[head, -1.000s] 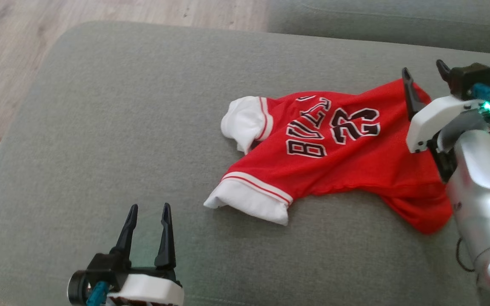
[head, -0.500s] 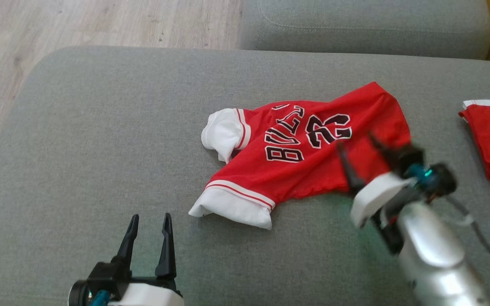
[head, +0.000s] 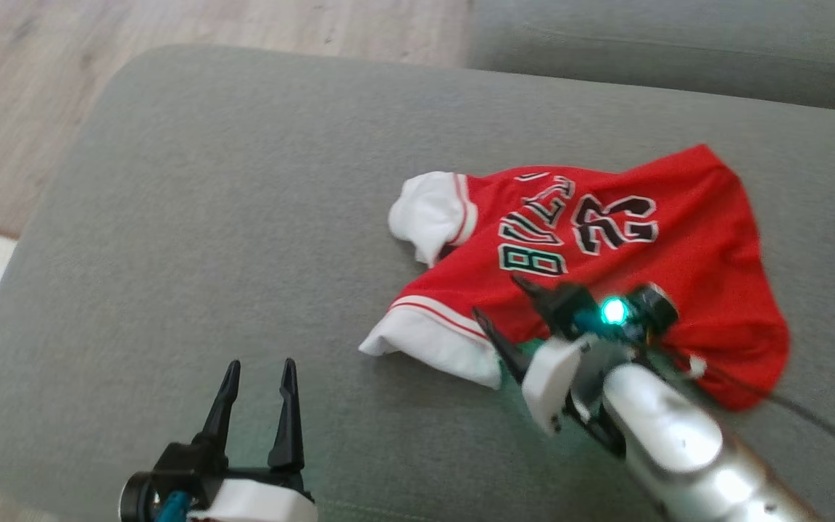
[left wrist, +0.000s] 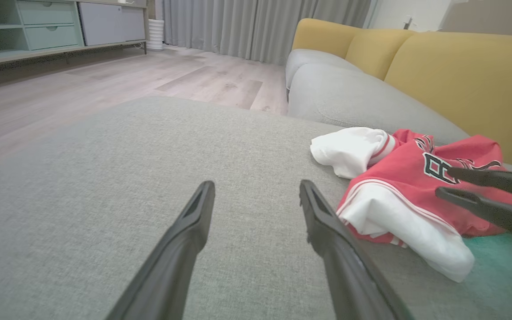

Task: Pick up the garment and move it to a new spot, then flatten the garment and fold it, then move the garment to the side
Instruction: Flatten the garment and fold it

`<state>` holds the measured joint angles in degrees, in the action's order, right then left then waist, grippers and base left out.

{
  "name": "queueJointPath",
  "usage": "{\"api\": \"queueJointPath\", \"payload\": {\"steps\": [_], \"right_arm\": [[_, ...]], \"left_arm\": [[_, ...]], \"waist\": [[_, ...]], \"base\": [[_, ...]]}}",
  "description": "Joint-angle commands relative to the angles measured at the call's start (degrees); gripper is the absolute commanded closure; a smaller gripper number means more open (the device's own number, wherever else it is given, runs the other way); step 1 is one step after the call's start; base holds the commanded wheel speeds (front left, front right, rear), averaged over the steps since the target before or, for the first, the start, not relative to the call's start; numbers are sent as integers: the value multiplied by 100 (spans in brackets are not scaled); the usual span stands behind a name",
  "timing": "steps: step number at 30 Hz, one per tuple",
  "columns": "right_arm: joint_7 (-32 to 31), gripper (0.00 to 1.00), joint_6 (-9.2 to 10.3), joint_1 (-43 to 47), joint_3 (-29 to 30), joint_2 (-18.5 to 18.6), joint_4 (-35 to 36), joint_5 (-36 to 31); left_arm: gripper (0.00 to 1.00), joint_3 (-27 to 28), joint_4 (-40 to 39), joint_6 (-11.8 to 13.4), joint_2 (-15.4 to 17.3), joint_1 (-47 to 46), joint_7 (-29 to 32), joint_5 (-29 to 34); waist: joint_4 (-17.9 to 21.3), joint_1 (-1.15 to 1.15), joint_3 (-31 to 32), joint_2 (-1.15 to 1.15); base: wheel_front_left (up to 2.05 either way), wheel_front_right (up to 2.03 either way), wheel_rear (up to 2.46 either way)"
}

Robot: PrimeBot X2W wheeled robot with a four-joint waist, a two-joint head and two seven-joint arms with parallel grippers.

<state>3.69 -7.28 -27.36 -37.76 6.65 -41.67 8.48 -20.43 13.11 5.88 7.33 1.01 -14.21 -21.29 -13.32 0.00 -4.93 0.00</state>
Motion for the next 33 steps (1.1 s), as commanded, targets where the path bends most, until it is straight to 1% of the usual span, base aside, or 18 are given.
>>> {"api": "queueJointPath", "payload": {"steps": [1,3,4,6,11,12,13,14,15,19,22,27,30,33], "right_arm": [[5,0,-21,-370,-125,5,141,35],[-62,0,-21,-562,-316,61,12,29],[-308,0,-21,-692,-535,121,-230,68],[-574,0,-21,-791,-781,185,-463,151],[-1070,0,-21,-979,-1215,352,-884,506],[-1084,7,-21,-1017,-1253,380,-929,581],[-1082,51,-21,-1055,-1275,405,-971,647],[-1075,74,-21,-1092,-1284,428,-1013,705],[-1062,100,-21,-1128,-1276,447,-1056,760],[-831,100,-21,-1365,-1186,529,-1141,876],[-549,100,-21,-1582,-943,579,-1120,879],[-106,100,-21,-1921,-243,634,-1173,903],[-21,100,-21,-2065,184,625,-1303,970],[-126,100,-21,-2172,484,667,-1594,943]], "left_arm": [[0,157,-146,10,18,-281,-42,-43],[0,151,-128,3,-10,-293,-48,-55],[0,143,-108,-5,-43,-312,-54,-62],[0,142,-81,-13,-74,-324,-60,-70],[0,172,-10,-37,-130,-310,-71,-90],[0,180,0,-45,-139,-304,-73,-90],[0,189,8,-50,-148,-300,-74,-90],[0,197,14,-56,-157,-299,-75,-87],[0,208,15,-61,-167,-300,-76,-82],[0,297,-22,-78,-212,-280,-77,-47],[0,337,-27,-103,-237,-263,-78,-20],[0,372,-14,-150,-274,-266,-78,37],[0,386,-5,-182,-292,-271,-78,70],[0,394,10,-211,-309,-287,-78,100]], "waist": [[-172,0,-95,0],[-307,0,-141,0],[-447,0,-170,0],[-578,0,-187,0],[-786,0,-221,0],[-809,0,-229,0],[-823,0,-234,0],[-834,0,-240,0],[-839,0,-245,0],[-788,0,-273,0],[-722,0,-281,0],[-651,0,-290,0],[-636,0,-301,0],[-640,0,-322,0]], "base": [[0,0,0],[0,0,0],[0,0,0],[0,0,0],[0,0,0],[0,0,0],[0,0,0],[0,0,0],[0,0,0],[0,0,0],[0,0,0],[0,0,0],[0,0,0],[0,0,0]]}}
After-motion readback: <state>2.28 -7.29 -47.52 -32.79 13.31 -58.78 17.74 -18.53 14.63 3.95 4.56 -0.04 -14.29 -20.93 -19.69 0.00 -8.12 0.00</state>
